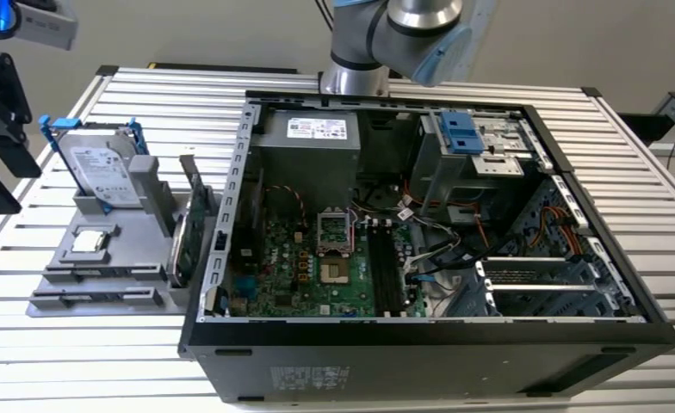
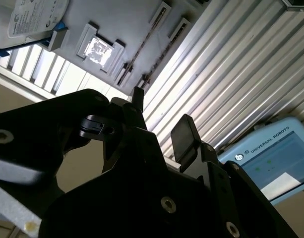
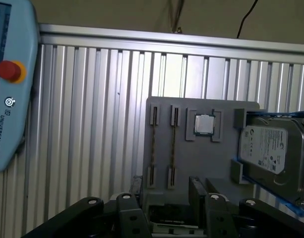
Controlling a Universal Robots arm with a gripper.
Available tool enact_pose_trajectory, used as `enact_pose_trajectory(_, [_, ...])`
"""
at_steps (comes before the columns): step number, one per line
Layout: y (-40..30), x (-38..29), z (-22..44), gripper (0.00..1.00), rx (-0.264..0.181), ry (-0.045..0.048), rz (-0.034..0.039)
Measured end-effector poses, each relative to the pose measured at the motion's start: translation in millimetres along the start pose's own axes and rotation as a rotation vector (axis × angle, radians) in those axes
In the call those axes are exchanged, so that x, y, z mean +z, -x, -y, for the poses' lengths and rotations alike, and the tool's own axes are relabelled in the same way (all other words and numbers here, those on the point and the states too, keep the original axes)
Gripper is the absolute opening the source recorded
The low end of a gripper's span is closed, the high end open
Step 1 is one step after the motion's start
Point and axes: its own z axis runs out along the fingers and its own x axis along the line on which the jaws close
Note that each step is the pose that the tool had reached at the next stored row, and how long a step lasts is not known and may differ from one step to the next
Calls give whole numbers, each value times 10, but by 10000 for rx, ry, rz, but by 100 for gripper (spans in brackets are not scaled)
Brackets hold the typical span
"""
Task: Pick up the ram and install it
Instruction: 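Pick up the ram and move it above insertion slot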
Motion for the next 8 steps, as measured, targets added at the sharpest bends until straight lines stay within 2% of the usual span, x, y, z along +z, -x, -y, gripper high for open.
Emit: enact_pose_trajectory(8, [-1, 66, 3, 100, -2, -20, -1])
